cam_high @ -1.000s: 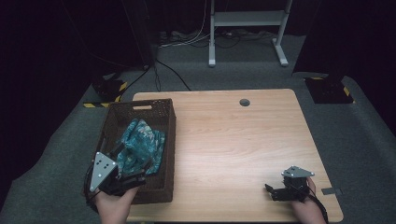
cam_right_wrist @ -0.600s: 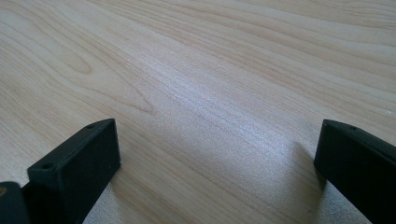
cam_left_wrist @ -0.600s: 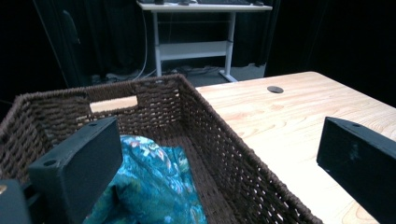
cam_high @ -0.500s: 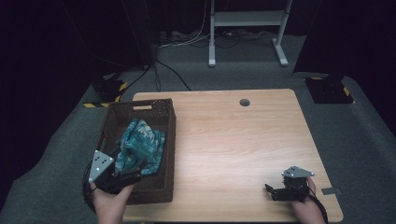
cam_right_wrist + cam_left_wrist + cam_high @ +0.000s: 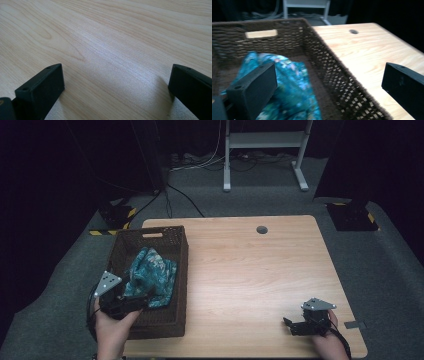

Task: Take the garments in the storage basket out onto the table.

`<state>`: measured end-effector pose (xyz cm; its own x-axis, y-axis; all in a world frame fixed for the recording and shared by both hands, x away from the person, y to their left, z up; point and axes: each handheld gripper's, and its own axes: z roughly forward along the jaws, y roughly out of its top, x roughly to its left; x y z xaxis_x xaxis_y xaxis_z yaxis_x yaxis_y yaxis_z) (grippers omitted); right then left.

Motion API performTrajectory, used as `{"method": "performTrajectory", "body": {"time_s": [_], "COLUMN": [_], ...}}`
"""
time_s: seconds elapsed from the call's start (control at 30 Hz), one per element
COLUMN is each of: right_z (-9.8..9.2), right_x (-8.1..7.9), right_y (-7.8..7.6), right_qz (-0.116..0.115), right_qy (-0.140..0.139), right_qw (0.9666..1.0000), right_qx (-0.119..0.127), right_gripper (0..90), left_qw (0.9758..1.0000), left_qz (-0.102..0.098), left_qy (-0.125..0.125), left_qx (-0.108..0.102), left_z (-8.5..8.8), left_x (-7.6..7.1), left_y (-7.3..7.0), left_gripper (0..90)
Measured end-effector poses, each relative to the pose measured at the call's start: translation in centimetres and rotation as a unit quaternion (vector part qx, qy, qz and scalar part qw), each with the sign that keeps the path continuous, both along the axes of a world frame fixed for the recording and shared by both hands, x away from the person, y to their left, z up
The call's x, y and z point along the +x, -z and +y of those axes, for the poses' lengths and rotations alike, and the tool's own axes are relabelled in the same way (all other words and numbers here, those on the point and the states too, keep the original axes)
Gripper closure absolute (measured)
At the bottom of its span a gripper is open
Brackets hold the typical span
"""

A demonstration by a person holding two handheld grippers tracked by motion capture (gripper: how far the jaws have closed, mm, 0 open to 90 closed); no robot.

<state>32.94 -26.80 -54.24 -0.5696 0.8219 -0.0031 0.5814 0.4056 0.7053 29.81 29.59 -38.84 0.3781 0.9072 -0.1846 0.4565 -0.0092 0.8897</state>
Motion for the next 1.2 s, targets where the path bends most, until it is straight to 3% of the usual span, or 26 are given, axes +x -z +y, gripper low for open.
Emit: {"method": "performTrajectory", "body": {"time_s": [0.2,0.33,0.57,0.7,0.8,0.9,1.07,1.2], "right_z": [0.0,0.0,0.0,0.0,0.0,0.0,0.0,0.0], "right_x": [0.0,0.0,0.0,0.0,0.0,0.0,0.0,0.0], "right_y": [0.0,0.0,0.0,0.0,0.0,0.0,0.0,0.0], "right_qz": [0.0,0.001,0.001,0.002,0.002,0.002,0.002,0.002], "right_qy": [-0.001,-0.001,-0.002,-0.002,-0.003,-0.003,-0.004,-0.005], "right_qw": [1.0,1.0,1.0,1.0,1.0,1.0,1.0,1.0], "right_qx": [0.0,0.0,0.001,0.0,0.001,0.001,0.001,0.001], "right_gripper": [0.4,0.4,0.4,0.4,0.4,0.5,0.5,0.5], "left_qw": [0.9998,0.9995,0.9995,0.9985,0.9985,0.9986,0.9972,0.9961], "left_qz": [0.015,0.013,0.029,0.041,0.036,0.035,0.07,0.082], "left_qy": [0.001,0.004,-0.006,-0.007,-0.009,-0.016,-0.021,-0.032], "left_qx": [-0.016,-0.028,-0.01,-0.035,-0.04,-0.037,-0.015,0.01], "left_z": [0.6,1.3,2.0,2.4,2.5,2.4,2.2,2.4], "left_x": [1.4,2.0,3.0,3.7,4.1,4.5,5.5,6.6], "left_y": [-0.2,-0.4,-0.3,-0.1,0.1,0.4,0.8,0.5], "left_gripper": [0.0,0.0,0.0,0.0,0.0,0.0,0.0,0.0]}}
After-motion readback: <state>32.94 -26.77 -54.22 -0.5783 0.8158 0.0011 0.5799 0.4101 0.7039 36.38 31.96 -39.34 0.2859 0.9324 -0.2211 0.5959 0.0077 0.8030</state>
